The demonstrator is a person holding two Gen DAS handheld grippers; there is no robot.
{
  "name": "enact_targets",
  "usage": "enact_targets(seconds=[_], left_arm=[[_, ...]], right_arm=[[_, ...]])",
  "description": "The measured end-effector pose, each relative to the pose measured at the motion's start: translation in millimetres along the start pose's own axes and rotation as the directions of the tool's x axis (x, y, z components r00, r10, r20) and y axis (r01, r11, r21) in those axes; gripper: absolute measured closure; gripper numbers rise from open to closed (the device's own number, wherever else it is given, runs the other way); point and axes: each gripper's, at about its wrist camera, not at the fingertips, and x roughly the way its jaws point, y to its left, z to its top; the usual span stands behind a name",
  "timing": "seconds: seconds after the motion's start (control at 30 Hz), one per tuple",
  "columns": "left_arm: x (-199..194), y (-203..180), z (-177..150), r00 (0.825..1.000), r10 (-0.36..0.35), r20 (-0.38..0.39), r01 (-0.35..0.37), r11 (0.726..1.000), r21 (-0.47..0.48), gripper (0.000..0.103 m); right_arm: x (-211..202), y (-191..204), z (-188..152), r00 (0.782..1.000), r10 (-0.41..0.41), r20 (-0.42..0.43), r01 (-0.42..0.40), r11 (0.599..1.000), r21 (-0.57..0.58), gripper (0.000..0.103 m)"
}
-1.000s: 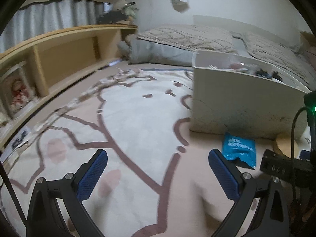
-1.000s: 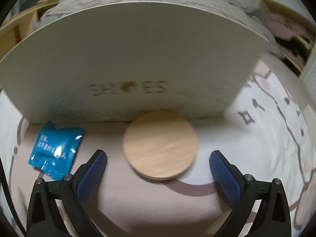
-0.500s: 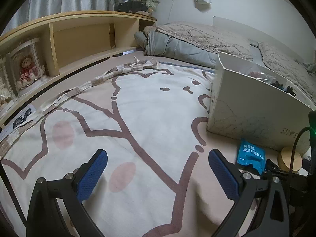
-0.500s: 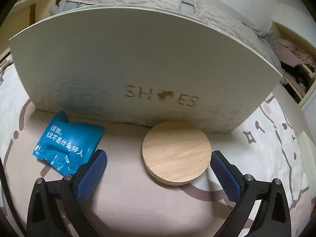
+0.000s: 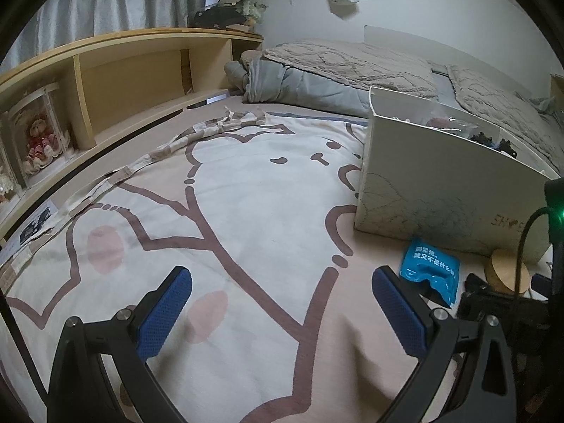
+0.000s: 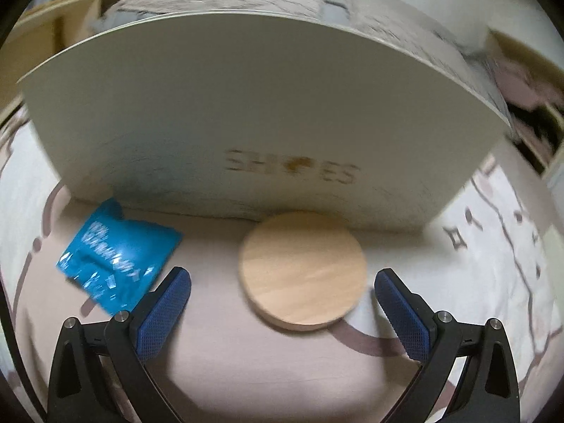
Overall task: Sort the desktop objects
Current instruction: 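Lower the right tool over the coaster while the left tool lowers over the blue packet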
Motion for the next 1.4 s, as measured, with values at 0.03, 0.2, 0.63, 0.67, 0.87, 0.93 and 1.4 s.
enact_targets(seconds=[0.03, 0.2, 0.63, 0.67, 0.87, 0.93, 1.4], left_arm=[[0, -1, 0, 1.000, -0.003, 0.001, 0.003, 1.000, 0.006, 0.000], [-2, -15, 2, 0.999, -0.043, 0.001, 0.043, 0.997, 0.061, 0.000], [1, -66, 18, 0.970, -0.236, -0.060, 0.244, 0.944, 0.220, 0.000], [2, -69, 19, 0.967, -0.246, -0.069, 0.256, 0.941, 0.220, 0.000], [18, -81, 20, 0.951, -0.278, -0.135, 0.302, 0.928, 0.217, 0.000], [24, -84, 17, 0.939, -0.299, -0.169, 0.332, 0.918, 0.217, 0.000], [52, -108, 18, 0.924, -0.267, -0.273, 0.340, 0.900, 0.272, 0.000]], right_arm=[[1, -5, -1, 1.000, 0.004, -0.012, -0.004, 0.999, 0.034, 0.000], [3, -30, -9, 0.999, 0.005, -0.045, 0.003, 0.982, 0.188, 0.000], [-14, -25, -23, 0.997, -0.031, -0.068, 0.049, 0.959, 0.280, 0.000], [-18, -31, -27, 0.997, -0.033, -0.070, 0.051, 0.960, 0.277, 0.000], [9, -86, 13, 0.997, 0.003, -0.078, 0.016, 0.969, 0.246, 0.000], [10, -88, 15, 0.997, -0.001, -0.072, 0.015, 0.980, 0.196, 0.000], [34, -118, 29, 0.997, 0.043, -0.067, -0.031, 0.984, 0.178, 0.000]])
